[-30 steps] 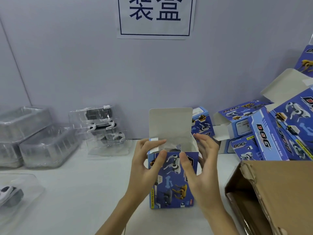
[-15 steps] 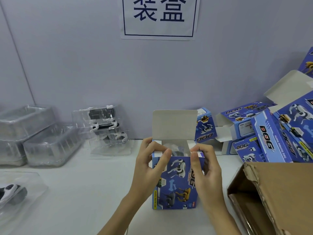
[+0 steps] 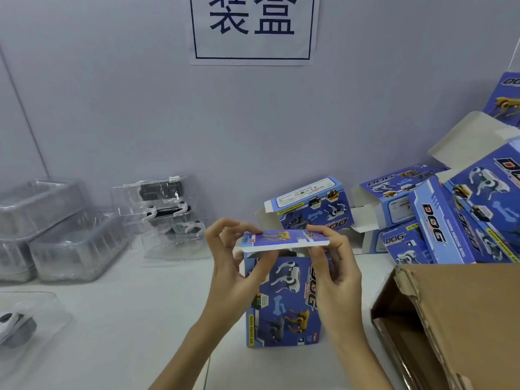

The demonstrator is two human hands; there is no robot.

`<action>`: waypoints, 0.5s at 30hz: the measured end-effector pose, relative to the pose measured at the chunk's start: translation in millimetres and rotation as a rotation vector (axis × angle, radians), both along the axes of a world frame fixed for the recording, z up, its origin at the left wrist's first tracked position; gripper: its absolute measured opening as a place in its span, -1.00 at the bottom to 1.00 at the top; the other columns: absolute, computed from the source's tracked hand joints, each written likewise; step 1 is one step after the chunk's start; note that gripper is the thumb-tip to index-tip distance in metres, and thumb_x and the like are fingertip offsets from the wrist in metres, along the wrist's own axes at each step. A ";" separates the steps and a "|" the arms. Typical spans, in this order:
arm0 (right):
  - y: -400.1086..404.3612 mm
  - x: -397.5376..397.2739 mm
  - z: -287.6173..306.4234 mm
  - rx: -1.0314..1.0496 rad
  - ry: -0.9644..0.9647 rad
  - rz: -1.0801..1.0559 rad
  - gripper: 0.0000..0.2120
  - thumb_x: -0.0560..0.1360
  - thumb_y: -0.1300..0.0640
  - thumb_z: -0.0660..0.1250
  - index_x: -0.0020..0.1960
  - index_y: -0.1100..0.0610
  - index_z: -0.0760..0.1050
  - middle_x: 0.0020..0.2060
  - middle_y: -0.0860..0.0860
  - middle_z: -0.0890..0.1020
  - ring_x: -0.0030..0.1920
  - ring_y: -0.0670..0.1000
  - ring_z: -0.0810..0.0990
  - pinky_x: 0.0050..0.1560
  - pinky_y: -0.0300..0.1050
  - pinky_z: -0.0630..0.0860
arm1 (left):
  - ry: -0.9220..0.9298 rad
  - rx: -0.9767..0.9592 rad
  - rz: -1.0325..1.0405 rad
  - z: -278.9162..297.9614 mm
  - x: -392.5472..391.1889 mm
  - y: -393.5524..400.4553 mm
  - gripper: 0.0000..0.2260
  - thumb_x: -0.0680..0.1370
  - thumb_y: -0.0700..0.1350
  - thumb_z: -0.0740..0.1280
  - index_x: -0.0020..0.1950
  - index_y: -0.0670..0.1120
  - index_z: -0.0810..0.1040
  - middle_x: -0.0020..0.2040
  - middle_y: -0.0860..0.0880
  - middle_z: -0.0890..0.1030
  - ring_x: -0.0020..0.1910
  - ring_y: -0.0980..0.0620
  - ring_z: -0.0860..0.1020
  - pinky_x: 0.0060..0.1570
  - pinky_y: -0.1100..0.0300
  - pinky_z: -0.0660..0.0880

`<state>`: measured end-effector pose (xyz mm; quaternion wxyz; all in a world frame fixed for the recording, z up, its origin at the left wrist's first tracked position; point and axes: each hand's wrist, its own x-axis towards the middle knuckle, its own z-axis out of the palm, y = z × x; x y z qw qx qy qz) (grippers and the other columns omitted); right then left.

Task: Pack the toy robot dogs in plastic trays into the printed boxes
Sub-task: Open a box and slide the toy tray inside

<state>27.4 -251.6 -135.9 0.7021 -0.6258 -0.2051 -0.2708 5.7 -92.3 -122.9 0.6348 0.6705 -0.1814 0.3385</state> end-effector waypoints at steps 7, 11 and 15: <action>2.0 -8.5 1.8 0.074 0.073 0.146 -0.51 0.57 -0.35 0.30 0.30 -0.01 0.45 0.32 0.07 0.57 0.26 0.17 0.64 -0.06 0.02 0.71 | 0.049 0.081 -0.131 -6.8 2.0 20.9 -0.63 0.60 0.31 0.35 0.27 0.11 0.47 0.26 -0.04 0.49 0.29 -0.22 0.60 -0.12 -0.08 0.69; 2.2 -5.4 -0.8 0.138 0.016 0.155 -0.79 0.66 0.10 0.26 0.24 0.05 0.29 0.34 0.01 0.57 0.31 0.15 0.60 -0.03 -0.02 0.71 | 0.021 0.140 -0.032 -7.0 5.6 18.7 -0.72 0.65 0.27 0.28 0.22 0.13 0.52 0.20 0.05 0.49 0.31 -0.23 0.57 -0.15 -0.29 0.67; 3.3 -5.2 -1.0 0.089 -0.041 0.100 -0.70 0.67 0.09 0.24 0.38 -0.03 0.31 0.32 -0.01 0.56 0.33 0.14 0.59 0.06 0.05 0.68 | 0.043 0.108 -0.094 -4.3 3.8 15.7 -0.78 0.67 0.20 0.26 0.25 0.14 0.50 0.27 0.01 0.45 0.32 -0.25 0.57 -0.20 -0.27 0.68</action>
